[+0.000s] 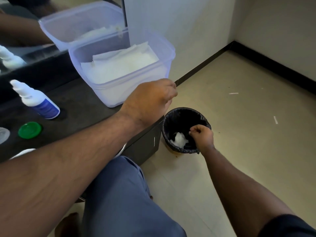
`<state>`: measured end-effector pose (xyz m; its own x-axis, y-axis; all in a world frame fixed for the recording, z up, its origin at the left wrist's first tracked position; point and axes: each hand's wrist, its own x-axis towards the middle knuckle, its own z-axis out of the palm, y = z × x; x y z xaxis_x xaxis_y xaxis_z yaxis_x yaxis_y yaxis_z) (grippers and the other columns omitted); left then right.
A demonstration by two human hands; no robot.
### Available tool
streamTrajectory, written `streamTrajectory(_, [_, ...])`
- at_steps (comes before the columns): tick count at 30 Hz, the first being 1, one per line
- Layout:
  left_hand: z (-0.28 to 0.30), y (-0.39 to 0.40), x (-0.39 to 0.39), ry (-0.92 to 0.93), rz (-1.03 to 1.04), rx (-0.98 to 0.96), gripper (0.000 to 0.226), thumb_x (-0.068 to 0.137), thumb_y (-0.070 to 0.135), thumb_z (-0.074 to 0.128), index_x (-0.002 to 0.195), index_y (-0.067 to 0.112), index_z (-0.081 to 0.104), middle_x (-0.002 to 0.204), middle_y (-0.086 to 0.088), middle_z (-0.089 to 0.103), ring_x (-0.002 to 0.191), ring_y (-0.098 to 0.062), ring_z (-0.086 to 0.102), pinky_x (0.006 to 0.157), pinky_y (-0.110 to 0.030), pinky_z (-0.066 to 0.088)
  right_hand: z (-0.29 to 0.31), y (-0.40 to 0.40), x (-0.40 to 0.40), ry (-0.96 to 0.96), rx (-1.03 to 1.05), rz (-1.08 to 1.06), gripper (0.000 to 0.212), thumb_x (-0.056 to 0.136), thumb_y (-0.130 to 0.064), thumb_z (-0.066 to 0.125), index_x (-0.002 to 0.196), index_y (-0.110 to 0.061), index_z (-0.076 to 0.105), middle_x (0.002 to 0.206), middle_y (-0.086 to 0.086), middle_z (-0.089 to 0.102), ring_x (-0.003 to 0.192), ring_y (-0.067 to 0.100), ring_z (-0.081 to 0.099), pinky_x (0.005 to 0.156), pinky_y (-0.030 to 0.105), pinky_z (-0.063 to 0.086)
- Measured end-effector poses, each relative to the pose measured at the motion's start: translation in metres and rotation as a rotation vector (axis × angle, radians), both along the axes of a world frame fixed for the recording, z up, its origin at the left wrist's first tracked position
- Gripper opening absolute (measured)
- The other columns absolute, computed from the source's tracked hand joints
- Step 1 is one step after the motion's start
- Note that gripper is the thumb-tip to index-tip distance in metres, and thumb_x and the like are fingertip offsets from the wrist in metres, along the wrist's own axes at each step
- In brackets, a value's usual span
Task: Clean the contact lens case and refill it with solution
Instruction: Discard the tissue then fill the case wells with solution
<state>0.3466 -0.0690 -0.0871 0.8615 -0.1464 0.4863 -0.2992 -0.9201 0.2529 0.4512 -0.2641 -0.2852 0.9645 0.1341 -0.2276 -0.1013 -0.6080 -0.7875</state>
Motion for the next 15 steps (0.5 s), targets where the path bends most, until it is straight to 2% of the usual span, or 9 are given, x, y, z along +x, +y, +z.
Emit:
streamTrajectory(2, [0.000, -0.001, -0.001, 0.009, -0.001, 0.001, 0.015, 0.079, -0.004, 0.067, 0.091, 0.001, 0.074, 0.094, -0.009, 0.072, 0.077, -0.024, 0.070, 0.066, -0.029, 0.056, 0.025, 0.012, -0.007, -0.059, 0.046, 0.046, 0.010, 0.082, -0.003, 0.067, 0.084, -0.013, 0.069, 0.081, -0.002, 0.066, 0.073, 0.007, 0.059, 0.061, 0.001, 0.039])
streamTrajectory(5, [0.002, -0.001, -0.004, 0.043, 0.003, 0.017, 0.016, 0.082, -0.002, 0.063, 0.094, 0.000, 0.073, 0.096, -0.009, 0.071, 0.079, -0.026, 0.069, 0.068, -0.036, 0.058, 0.067, 0.025, -0.020, -0.151, 0.127, 0.086, 0.009, 0.084, -0.007, 0.068, 0.091, -0.012, 0.070, 0.086, -0.004, 0.066, 0.074, -0.006, 0.056, 0.061, -0.005, 0.036])
streamTrajectory(8, [0.003, -0.003, -0.010, 0.083, 0.018, 0.019, 0.018, 0.084, 0.000, 0.060, 0.097, 0.000, 0.073, 0.104, -0.010, 0.069, 0.088, -0.027, 0.068, 0.076, -0.037, 0.057, 0.110, 0.035, -0.035, -0.251, 0.214, 0.131, 0.012, 0.085, -0.007, 0.067, 0.096, -0.011, 0.070, 0.092, -0.003, 0.066, 0.077, -0.007, 0.056, 0.064, -0.005, 0.038])
streamTrajectory(11, [0.008, -0.013, -0.024, 0.140, 0.050, -0.032, 0.020, 0.085, -0.001, 0.057, 0.095, -0.002, 0.073, 0.111, -0.013, 0.067, 0.101, -0.028, 0.065, 0.085, -0.036, 0.053, 0.147, 0.041, -0.053, -0.343, 0.253, 0.214, 0.011, 0.084, -0.008, 0.069, 0.094, -0.013, 0.070, 0.091, -0.002, 0.066, 0.081, -0.001, 0.061, 0.067, 0.000, 0.043])
streamTrajectory(15, [0.016, -0.018, -0.059, 0.152, 0.091, -0.076, 0.021, 0.085, 0.001, 0.056, 0.096, 0.001, 0.073, 0.102, -0.013, 0.069, 0.094, -0.027, 0.065, 0.083, -0.041, 0.053, 0.175, 0.043, -0.077, -0.410, 0.244, 0.302, 0.010, 0.083, -0.012, 0.071, 0.092, -0.015, 0.071, 0.089, -0.003, 0.067, 0.082, 0.002, 0.062, 0.068, 0.003, 0.045])
